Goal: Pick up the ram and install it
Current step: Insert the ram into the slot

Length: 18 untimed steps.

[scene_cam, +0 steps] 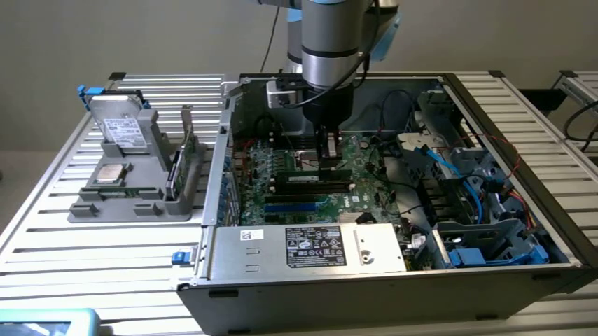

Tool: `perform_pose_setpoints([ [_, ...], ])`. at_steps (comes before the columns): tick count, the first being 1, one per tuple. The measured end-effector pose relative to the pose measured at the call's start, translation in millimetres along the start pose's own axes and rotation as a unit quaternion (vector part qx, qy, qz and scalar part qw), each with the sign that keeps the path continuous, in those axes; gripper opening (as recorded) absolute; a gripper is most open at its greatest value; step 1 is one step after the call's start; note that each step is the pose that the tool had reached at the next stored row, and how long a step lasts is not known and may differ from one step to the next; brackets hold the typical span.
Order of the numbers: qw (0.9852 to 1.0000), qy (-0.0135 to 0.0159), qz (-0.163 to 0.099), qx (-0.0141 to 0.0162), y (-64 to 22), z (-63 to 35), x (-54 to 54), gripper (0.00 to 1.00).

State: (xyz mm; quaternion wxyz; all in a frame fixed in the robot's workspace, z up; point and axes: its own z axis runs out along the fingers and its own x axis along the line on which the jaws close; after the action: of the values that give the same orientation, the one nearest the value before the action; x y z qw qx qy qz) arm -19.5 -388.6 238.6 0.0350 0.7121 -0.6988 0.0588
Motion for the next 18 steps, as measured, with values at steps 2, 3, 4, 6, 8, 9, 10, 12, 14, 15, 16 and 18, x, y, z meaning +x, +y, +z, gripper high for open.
perform_pose_setpoints([
  [2,1.0000,0.0003,-0.001,0.0018,0.2,0.5,-1.6,0.13],
  [3,1.0000,0.0004,-0.001,0.0028,0.6,0.8,-1.9,0.13],
  [4,1.0000,0.0005,-0.002,0.0036,1.1,0.9,-1.9,0.13],
  [6,1.0000,0.0007,-0.002,0.0038,2.1,1.2,-1.9,0.13],
  [8,1.0000,0.0007,-0.002,0.0039,2.2,1.8,-2.1,0.13],
  [9,1.0000,0.0009,-0.002,0.0039,2.3,2.4,-2.2,0.13],
  [10,1.0000,0.0010,-0.002,0.0039,2.3,3.0,-2.2,0.13],
  [12,1.0000,0.0011,-0.002,0.0039,2.4,3.7,-2.2,0.13],
  [14,1.0000,0.0011,-0.002,0.0039,2.5,4.3,-2.3,0.13],
  [15,1.0000,0.0011,-0.002,0.0039,2.5,4.6,-2.3,0.13],
  [16,1.0000,0.0010,-0.002,0.0039,2.4,5.0,-2.4,0.13],
  [18,1.0000,0.0011,-0.002,0.0039,2.5,6.4,-2.5,0.13],
])
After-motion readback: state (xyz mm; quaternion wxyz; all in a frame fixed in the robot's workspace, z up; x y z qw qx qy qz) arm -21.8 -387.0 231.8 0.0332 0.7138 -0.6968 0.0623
